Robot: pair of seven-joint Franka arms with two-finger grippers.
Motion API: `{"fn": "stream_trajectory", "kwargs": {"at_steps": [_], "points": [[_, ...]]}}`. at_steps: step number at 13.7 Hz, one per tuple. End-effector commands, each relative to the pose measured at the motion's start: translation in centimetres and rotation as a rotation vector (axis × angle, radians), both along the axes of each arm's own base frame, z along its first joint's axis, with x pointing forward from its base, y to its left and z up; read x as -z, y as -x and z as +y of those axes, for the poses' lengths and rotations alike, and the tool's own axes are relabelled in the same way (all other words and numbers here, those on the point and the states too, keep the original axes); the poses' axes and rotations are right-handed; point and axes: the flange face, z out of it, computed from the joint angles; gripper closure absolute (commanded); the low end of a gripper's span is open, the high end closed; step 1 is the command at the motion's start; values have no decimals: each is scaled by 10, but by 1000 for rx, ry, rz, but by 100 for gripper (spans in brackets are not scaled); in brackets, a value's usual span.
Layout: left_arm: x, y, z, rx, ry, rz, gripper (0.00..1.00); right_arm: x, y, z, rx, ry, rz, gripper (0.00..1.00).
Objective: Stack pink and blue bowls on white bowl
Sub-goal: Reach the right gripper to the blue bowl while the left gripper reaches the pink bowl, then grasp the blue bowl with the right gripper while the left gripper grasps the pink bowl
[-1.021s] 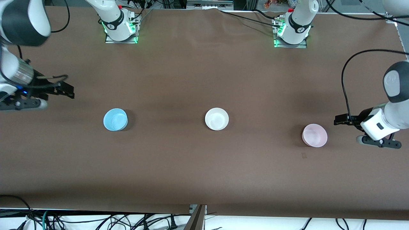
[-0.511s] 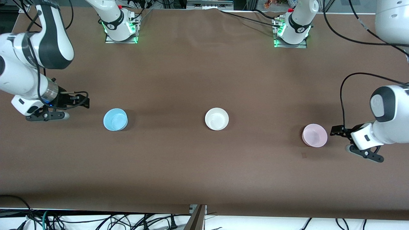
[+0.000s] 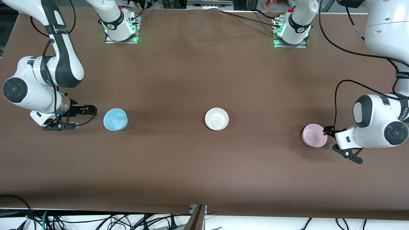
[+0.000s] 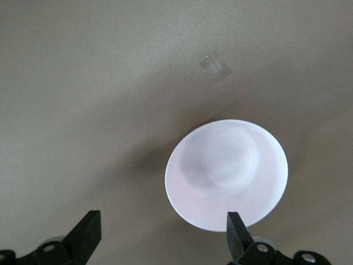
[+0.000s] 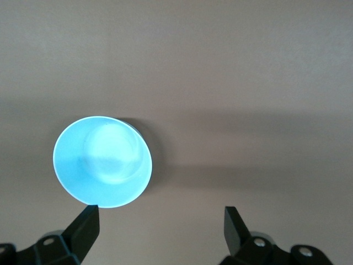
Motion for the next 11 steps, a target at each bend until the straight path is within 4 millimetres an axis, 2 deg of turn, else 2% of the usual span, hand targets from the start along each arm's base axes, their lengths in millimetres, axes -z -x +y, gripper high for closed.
{"fn": "stream_trajectory", "kwargs": {"at_steps": [1, 2, 4, 6, 9, 10, 11], "points": [[21, 5, 0, 60, -9, -51, 0, 17, -2, -4, 45, -41, 9, 0], [33, 7, -1, 64, -7, -63, 0, 20, -2, -4, 48, -43, 12, 0], [44, 11, -2, 67, -4, -82, 0, 31, -3, -4, 54, -48, 16, 0], [47, 11, -2, 73, -3, -88, 2, 49, -7, -4, 59, -58, 1, 0], [58, 13, -3, 107, 4, -74, 58, 63, -8, -4, 68, -62, 5, 0], [61, 13, -4, 107, 4, -69, 70, 71, -9, -3, 66, -62, 1, 0], [64, 14, -4, 107, 5, -65, 72, 76, -11, -4, 63, -62, -13, 0]]}}
